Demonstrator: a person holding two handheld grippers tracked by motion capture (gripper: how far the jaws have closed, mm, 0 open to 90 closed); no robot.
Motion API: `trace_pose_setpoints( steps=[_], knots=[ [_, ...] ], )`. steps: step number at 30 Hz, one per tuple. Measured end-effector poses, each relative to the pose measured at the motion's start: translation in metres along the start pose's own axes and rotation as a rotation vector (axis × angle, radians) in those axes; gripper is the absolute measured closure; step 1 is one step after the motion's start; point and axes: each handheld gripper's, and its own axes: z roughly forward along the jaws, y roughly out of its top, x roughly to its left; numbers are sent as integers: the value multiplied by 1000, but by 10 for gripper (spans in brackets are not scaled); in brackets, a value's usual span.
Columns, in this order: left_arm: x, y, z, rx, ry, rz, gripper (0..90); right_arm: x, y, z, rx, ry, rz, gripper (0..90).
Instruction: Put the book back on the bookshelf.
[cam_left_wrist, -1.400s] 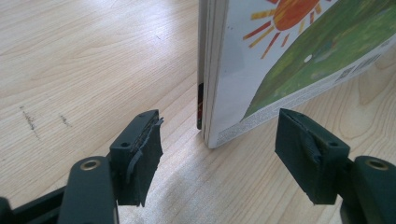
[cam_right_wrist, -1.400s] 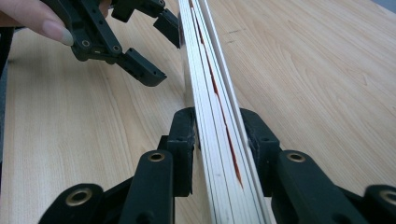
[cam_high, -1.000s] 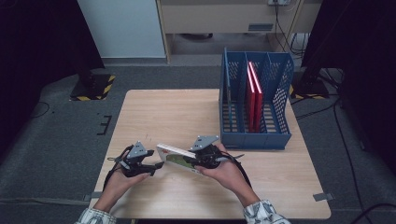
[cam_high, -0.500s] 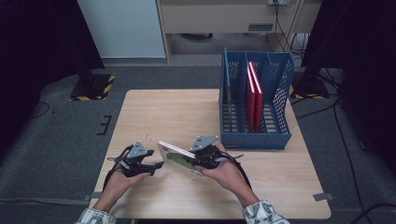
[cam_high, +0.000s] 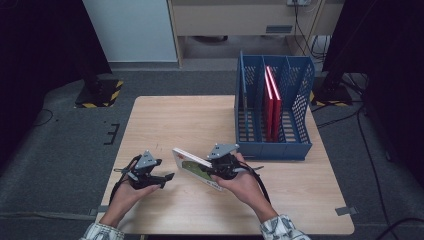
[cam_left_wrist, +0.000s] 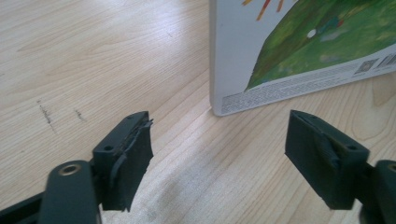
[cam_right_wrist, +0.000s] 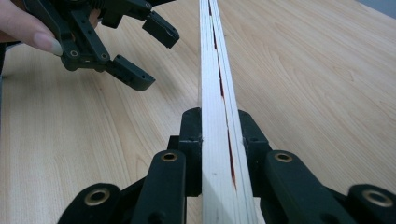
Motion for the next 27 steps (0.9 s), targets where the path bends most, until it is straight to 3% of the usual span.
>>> trace_pose_setpoints(
  steps=[13,18,22,27],
  knots=[
    [8,-3,-1,22,54,-52,114,-8,-4,-16,-31,-38,30,764],
    [12,-7,1,64,77,-76,88,-13,-6,-25,-43,-57,47,764],
    [16,-9,0,68,75,-100,48,-17,-6,-33,-54,-69,61,764],
    [17,-11,1,82,89,-96,40,-22,-7,-40,-61,-85,70,764]
  ],
)
